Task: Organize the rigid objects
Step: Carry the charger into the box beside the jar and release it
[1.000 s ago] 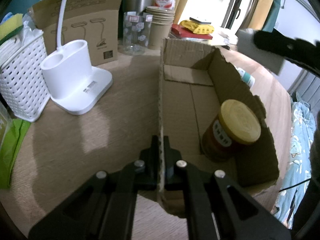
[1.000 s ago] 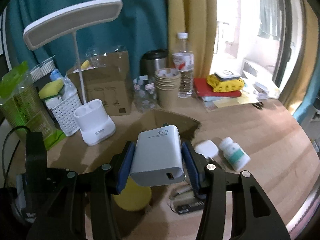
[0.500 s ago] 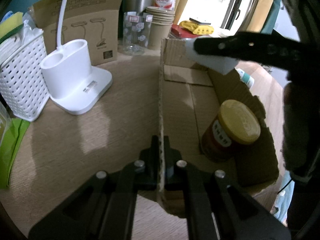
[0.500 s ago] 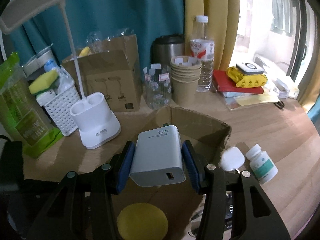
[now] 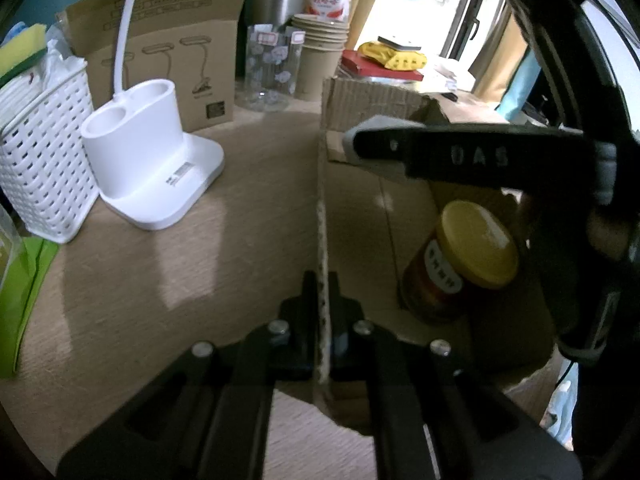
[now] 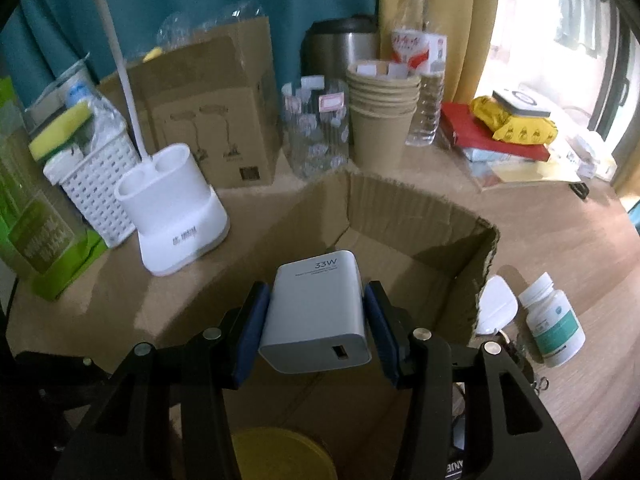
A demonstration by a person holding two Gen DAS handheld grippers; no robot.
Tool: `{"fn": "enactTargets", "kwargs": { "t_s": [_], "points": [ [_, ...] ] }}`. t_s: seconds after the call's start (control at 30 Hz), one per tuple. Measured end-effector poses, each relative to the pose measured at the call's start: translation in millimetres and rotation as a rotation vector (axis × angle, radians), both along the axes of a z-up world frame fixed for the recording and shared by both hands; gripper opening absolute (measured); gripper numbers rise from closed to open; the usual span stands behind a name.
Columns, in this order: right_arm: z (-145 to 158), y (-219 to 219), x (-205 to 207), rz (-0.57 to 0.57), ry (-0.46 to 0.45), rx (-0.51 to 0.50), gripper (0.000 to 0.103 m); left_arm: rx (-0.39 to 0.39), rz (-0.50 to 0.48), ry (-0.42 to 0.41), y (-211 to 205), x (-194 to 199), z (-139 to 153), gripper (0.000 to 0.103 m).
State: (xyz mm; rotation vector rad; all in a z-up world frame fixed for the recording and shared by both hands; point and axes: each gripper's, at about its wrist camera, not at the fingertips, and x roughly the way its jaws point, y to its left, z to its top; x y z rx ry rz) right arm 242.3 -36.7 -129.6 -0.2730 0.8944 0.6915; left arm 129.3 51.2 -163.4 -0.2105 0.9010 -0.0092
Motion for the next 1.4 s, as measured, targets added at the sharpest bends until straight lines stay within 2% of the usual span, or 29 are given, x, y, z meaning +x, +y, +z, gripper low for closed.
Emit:
{"fn": "enactTargets", "kwargs": {
  "t_s": [0.2, 0.4, 0.6, 0.8, 0.9, 1.23, 1.3, 1.37, 1.4],
  "points": [
    [-10, 10, -4, 0.055, 0.052, -0.051, 0.052, 0.001, 0.002, -0.007, 1, -1, 2, 0.003],
    [-18, 9, -11, 0.072, 0.112, -0.057, 0.052, -0.001, 0.002, -0.008, 1, -1, 2, 0.003],
    [-26, 10, -26, 0.110, 0.132, -0.089, 0.052, -0.002, 0.002, -0.007, 2, -1, 2, 0.003],
    [-26, 10, -30, 0.114, 0.143, -0.095, 0.052, -0.001, 0.001, -0.007, 2, -1, 2, 0.003],
    [-20, 7, -30, 0.111, 0.149, -0.066, 0.052, -0.005, 0.002, -0.002, 4, 0, 0, 0.003],
    [-3, -7, -31, 0.067, 0.107, -0.042, 0.053, -0.001, 0.000, -0.001, 2, 0, -1, 0.003],
    [1, -10, -33, 0.060, 0.096, -0.031, 0.056, -0.001, 0.001, 0.000, 2, 0, -1, 0.003],
    [7, -15, -35, 0.045, 0.076, -0.008, 0.074, 0.001, 0.000, 0.001, 2, 0, -1, 0.003],
    [9, -17, -35, 0.038, 0.067, 0.001, 0.074, 0.003, 0.001, 0.002, 1, 0, -2, 0.003]
  ]
}}
